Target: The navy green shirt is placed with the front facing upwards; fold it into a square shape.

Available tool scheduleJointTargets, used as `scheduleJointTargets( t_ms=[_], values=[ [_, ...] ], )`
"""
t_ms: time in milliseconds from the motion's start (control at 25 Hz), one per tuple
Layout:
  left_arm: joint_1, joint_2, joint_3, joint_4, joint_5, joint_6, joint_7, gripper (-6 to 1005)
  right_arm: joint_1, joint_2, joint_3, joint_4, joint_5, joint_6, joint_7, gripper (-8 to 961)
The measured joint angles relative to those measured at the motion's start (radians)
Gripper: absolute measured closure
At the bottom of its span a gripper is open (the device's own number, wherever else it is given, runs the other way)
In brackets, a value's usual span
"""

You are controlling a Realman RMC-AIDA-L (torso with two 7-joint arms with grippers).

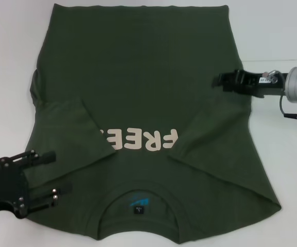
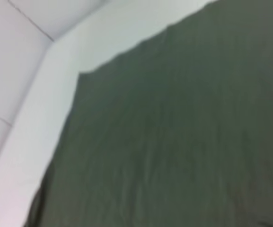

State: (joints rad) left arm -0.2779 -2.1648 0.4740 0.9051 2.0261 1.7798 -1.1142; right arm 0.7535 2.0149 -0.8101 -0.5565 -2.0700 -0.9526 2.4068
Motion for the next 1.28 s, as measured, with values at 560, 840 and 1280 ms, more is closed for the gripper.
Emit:
scheduleJointTargets(
  t_ms=[560, 840, 1280],
  values=[
    [0.003, -0.001, -0.033, -0.052, -0.017, 0.004, -0.065, 272, -0.168, -0.024, 0.116, -0.023, 0.171, -0.126, -0.183, 208],
    [-0.005, 0.021, -0.057, -0.038, -0.004, 0.011, -0.329, 273, -0.277, -0.103, 0.231, -0.025, 0.169, -0.397, -0.200, 30],
    [-0.126, 0.108, -0.113, 0.037, 0.339, 0.020, -0.968, 274, -0.297, -0.132, 0.235, -0.024, -0.022, -0.585, -0.197, 65]
  ],
)
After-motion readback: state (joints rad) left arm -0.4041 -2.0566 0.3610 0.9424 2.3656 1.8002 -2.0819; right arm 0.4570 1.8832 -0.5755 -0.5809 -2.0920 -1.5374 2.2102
